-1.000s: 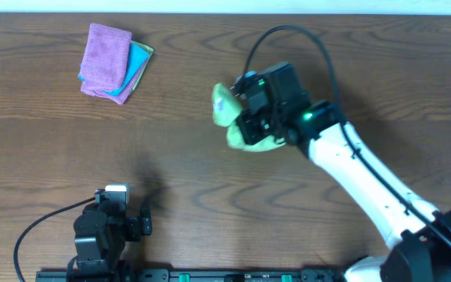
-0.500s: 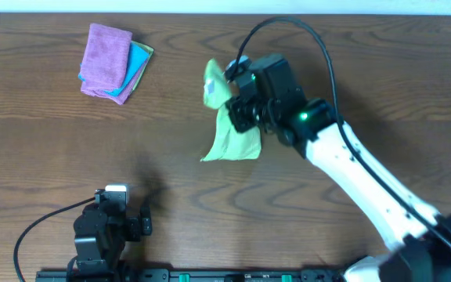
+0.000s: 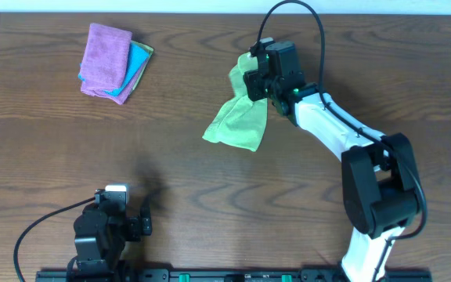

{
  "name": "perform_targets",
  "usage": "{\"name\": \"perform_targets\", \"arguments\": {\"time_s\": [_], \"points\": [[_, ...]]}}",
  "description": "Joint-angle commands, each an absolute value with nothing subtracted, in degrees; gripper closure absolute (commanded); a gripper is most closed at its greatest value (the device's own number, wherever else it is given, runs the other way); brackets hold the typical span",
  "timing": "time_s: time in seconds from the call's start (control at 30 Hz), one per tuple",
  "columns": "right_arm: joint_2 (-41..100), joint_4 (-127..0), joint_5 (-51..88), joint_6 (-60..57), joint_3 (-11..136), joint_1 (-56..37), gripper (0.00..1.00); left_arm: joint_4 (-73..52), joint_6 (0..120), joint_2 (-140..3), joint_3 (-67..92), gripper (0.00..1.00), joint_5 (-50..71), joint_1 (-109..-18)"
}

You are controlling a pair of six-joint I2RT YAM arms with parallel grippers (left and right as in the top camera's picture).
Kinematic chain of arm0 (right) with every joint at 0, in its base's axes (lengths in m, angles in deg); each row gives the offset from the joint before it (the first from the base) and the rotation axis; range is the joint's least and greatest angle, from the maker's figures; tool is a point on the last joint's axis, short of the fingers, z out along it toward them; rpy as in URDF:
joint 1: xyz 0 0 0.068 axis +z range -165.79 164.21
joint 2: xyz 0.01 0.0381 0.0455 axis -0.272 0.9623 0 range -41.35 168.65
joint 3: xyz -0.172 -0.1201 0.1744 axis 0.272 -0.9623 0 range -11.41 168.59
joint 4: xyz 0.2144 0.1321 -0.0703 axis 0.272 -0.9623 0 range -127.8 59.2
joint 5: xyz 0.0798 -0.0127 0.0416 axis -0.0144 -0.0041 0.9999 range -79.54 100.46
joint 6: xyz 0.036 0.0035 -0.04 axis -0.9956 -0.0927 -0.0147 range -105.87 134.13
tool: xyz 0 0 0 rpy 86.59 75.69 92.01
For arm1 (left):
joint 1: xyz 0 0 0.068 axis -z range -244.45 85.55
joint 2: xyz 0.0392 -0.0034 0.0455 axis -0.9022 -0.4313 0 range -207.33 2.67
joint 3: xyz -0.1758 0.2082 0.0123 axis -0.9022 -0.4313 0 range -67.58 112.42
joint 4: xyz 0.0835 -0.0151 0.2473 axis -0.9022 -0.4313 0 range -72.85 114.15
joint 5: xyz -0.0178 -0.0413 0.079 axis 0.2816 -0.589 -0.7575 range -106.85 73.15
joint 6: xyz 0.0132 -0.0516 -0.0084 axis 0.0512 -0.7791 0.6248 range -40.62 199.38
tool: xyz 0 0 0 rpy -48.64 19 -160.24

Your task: Fold the cloth

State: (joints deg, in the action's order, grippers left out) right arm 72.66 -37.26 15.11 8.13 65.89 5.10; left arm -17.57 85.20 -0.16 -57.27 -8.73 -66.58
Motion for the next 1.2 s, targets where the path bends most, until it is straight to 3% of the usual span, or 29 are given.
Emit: {"name": "perform_targets", "arguments": {"time_s": [0.0, 0.17, 0.37, 0.53, 0.83, 1.17], "points": [[69.3, -39.3, 15.1, 6.9, 66.7, 5.7, 0.4, -18.2, 84.5, 0.2, -58.1, 0.05, -9.4, -66.3], [65.0, -45.6, 16.6, 5.4, 66.7, 6.8, 0.33, -18.2, 84.5, 0.2, -58.1, 0.05, -9.4, -66.3], [63.8, -53.6, 29.5, 5.4, 66.7, 9.1, 0.33, -18.2, 84.5, 0.2, -58.1, 0.05, -9.4, -66.3], [65.6, -56.5, 31.9, 6.1, 66.7, 12.7, 0.33, -18.2, 84.5, 0.2, -58.1, 0.05, -9.4, -66.3], [69.7, -57.4, 23.6, 6.9, 66.7, 16.9, 0.34, -18.2, 84.5, 0.2, -58.1, 0.05, -9.4, -66.3], [74.6, -57.3, 23.3, 6.9, 66.7, 16.9, 0.39, -18.2, 84.5, 0.2, -58.1, 0.05, -9.4, -66.3]]}}
